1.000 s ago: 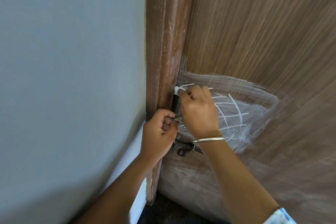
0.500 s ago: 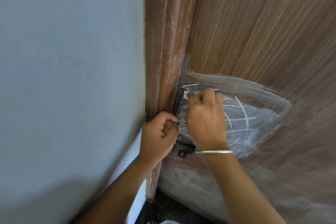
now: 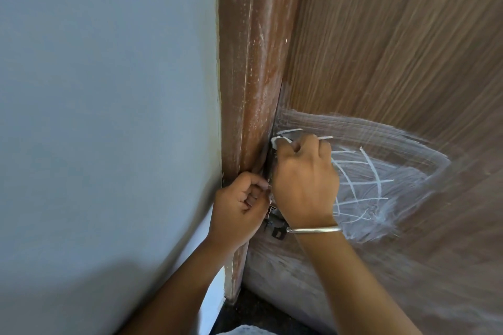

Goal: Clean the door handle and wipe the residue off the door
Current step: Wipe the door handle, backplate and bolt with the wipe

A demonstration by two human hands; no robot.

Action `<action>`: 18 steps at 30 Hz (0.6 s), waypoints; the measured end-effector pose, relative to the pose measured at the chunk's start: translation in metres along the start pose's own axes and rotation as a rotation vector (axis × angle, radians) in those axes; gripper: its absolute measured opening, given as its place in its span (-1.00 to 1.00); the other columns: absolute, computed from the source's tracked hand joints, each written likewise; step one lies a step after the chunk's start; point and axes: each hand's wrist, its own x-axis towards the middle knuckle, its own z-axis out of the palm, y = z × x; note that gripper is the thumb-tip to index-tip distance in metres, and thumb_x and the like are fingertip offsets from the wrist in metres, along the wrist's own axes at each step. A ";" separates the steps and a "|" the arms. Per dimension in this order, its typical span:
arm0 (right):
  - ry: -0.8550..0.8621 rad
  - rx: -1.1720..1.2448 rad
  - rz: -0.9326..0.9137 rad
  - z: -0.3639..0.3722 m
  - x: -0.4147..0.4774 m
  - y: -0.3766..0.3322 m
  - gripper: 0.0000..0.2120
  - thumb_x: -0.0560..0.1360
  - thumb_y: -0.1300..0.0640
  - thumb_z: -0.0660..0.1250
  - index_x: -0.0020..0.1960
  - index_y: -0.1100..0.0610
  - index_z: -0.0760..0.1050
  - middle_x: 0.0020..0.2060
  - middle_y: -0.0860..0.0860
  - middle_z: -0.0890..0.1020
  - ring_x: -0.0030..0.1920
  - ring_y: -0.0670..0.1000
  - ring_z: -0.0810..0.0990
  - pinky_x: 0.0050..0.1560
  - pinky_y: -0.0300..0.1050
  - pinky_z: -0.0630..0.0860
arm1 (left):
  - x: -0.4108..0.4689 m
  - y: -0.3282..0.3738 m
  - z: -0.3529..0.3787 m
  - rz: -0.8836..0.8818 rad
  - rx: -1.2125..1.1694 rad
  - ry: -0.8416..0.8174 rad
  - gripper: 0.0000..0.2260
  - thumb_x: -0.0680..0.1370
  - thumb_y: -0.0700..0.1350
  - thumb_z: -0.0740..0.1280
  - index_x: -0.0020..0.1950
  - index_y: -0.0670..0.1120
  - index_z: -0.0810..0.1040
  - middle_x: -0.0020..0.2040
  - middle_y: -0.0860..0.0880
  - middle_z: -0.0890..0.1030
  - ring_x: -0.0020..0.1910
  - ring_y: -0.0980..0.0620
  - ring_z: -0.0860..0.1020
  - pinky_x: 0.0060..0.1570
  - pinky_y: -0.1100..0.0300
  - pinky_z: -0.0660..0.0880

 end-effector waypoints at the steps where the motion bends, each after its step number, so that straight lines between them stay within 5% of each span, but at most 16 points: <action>1: 0.012 -0.005 0.008 -0.001 -0.001 0.005 -0.81 0.31 0.38 0.31 -0.15 0.18 0.61 -0.30 0.13 0.49 -0.30 0.17 0.47 -0.50 -0.23 0.21 | 0.000 0.000 0.000 0.001 0.001 0.000 -0.87 0.43 -0.12 0.33 -0.13 0.14 0.55 -0.39 0.12 0.57 -0.40 0.03 0.58 -0.37 0.13 0.55; 5: 0.041 0.057 0.041 0.000 -0.007 0.021 -0.80 0.29 0.35 0.43 -0.11 0.17 0.65 -0.29 0.13 0.50 -0.29 0.17 0.48 -0.54 -0.22 0.27 | 0.002 0.001 0.000 0.029 0.057 0.001 -0.80 0.44 -0.19 0.36 -0.13 0.14 0.54 -0.37 0.09 0.58 -0.41 0.01 0.58 -0.38 0.08 0.56; 10: 0.116 0.117 0.094 0.007 -0.016 0.023 -0.91 0.44 0.23 0.36 -0.12 0.21 0.63 -0.26 0.14 0.55 -0.25 0.17 0.51 -0.51 -0.20 0.32 | 0.001 0.001 -0.002 0.030 0.043 0.004 -0.81 0.43 -0.13 0.33 -0.13 0.19 0.55 -0.36 0.12 0.57 -0.40 0.00 0.58 -0.38 0.09 0.55; 18: 0.149 0.237 0.103 0.019 -0.025 0.032 -0.78 0.38 0.29 0.37 0.01 0.18 0.64 -0.26 0.10 0.58 -0.23 0.15 0.51 -0.47 -0.20 0.34 | 0.001 -0.002 -0.003 0.035 0.084 -0.023 -0.79 0.43 -0.07 0.32 -0.09 0.27 0.54 -0.33 0.16 0.58 -0.38 0.07 0.58 -0.34 0.31 0.48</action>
